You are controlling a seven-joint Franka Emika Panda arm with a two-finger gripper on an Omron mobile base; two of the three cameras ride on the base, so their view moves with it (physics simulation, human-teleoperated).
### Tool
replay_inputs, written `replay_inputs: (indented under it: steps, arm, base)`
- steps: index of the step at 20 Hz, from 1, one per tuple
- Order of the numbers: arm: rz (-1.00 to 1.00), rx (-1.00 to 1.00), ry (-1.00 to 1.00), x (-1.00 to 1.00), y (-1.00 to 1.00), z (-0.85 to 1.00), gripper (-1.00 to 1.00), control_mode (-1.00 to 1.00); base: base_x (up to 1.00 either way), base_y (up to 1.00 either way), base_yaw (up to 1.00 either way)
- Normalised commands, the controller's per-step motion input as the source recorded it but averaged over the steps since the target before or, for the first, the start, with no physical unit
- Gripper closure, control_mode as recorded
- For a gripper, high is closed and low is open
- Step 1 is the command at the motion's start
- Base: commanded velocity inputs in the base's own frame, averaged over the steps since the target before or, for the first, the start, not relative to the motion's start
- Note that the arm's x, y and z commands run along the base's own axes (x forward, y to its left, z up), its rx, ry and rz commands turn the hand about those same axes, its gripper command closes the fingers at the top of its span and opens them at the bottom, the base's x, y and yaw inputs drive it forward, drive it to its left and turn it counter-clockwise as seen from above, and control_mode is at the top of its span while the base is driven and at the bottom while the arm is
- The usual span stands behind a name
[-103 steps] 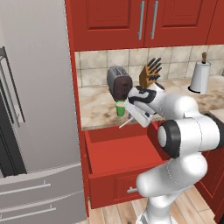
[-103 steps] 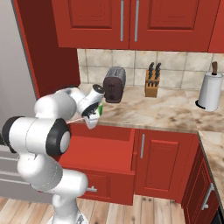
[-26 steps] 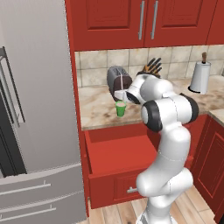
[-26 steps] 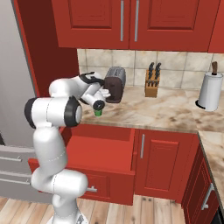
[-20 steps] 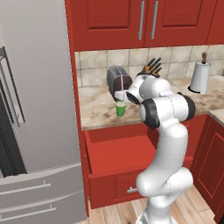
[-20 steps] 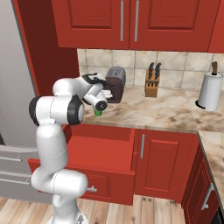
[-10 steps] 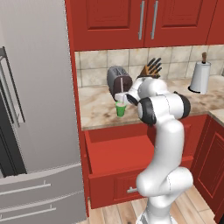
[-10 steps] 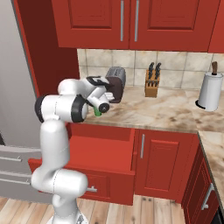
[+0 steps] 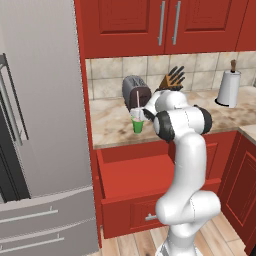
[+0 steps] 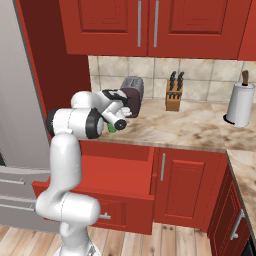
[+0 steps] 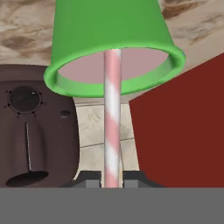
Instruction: Pick up the straw from the left drawer and put it inside the smoothie cup.
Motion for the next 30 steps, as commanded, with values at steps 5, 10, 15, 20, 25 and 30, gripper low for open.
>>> replay_inputs:
  steps: [5, 10, 15, 20, 25, 30]
  arm:
    - [0.00, 0.00, 0.00, 0.23, 0.00, -0.10, 1.00, -1.00]
    - [0.00, 0.00, 0.00, 0.16, 0.00, -0.09, 1.00, -1.00]
    - [0.00, 0.00, 0.00, 0.12, 0.00, -0.06, -1.00, -1.00]
    - [0.00, 0.00, 0.00, 0.02, 0.00, -0.01, -1.00, -1.00]
    - [0.00, 0.00, 0.00, -0.07, 0.00, 0.01, -1.00, -1.00]
    - [0.00, 0.00, -0.01, -0.30, 0.00, 0.34, -1.00, -1.00]
  base:
    - [0.00, 0.00, 0.00]
    - [0.00, 0.00, 0.00]
    - [0.00, 0.00, 0.00]
    - [0.00, 0.00, 0.00]
    - [0.00, 0.00, 0.00]
    - [0.00, 0.00, 0.00]
